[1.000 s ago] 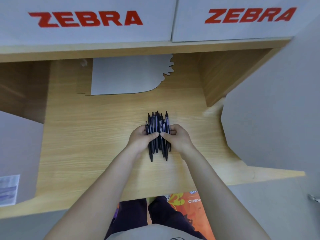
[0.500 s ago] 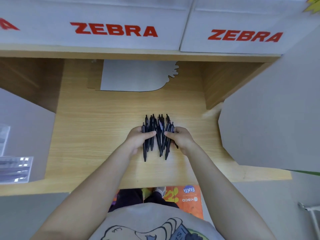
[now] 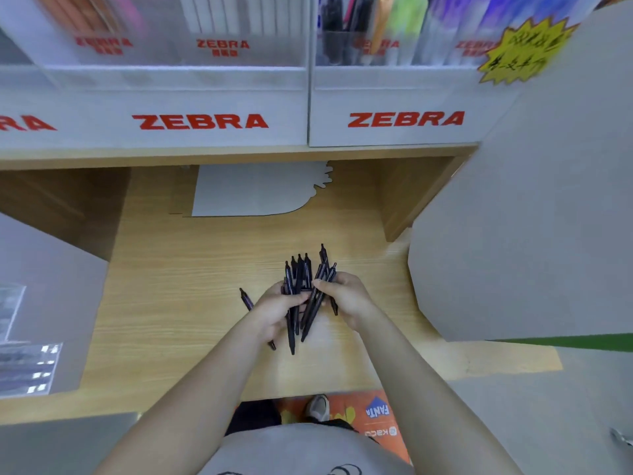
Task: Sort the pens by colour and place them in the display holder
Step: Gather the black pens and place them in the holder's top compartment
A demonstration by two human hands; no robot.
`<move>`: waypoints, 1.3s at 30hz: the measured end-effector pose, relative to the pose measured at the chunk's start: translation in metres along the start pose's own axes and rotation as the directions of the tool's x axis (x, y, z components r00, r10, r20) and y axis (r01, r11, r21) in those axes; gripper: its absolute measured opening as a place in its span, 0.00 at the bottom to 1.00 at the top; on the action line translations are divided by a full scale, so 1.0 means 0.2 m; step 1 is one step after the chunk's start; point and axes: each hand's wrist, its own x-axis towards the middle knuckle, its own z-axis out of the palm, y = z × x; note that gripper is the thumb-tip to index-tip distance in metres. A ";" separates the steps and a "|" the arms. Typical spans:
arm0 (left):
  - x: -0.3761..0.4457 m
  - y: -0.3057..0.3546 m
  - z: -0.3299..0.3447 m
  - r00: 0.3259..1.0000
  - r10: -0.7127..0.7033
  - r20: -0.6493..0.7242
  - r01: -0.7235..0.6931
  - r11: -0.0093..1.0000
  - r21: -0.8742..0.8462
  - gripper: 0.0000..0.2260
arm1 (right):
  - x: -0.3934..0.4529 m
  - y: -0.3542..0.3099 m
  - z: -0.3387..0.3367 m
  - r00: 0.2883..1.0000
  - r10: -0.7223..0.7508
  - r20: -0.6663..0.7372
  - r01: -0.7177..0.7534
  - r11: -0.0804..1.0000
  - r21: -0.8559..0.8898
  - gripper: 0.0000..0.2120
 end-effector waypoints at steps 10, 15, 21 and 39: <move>0.06 -0.01 -0.02 0.995 0.091 -0.032 -0.092 0.996 -0.010 0.14 | 0.05 0.02 -0.04 0.997 -0.046 0.065 0.041 0.996 0.074 0.02; -0.02 -0.03 0.00 0.993 0.106 0.054 -0.105 0.994 -0.017 0.17 | -0.03 -0.01 -0.09 0.989 -0.021 0.145 0.005 0.994 0.112 0.03; -0.13 0.00 0.05 0.961 0.142 0.239 -0.164 0.984 0.074 0.22 | -0.14 -0.08 -0.02 0.984 0.030 0.175 -0.046 0.995 0.092 0.13; -0.43 0.02 0.03 0.997 0.076 0.014 -0.070 0.959 -0.274 0.08 | -0.44 -0.06 -0.10 0.975 -0.102 0.195 0.056 0.972 0.226 0.08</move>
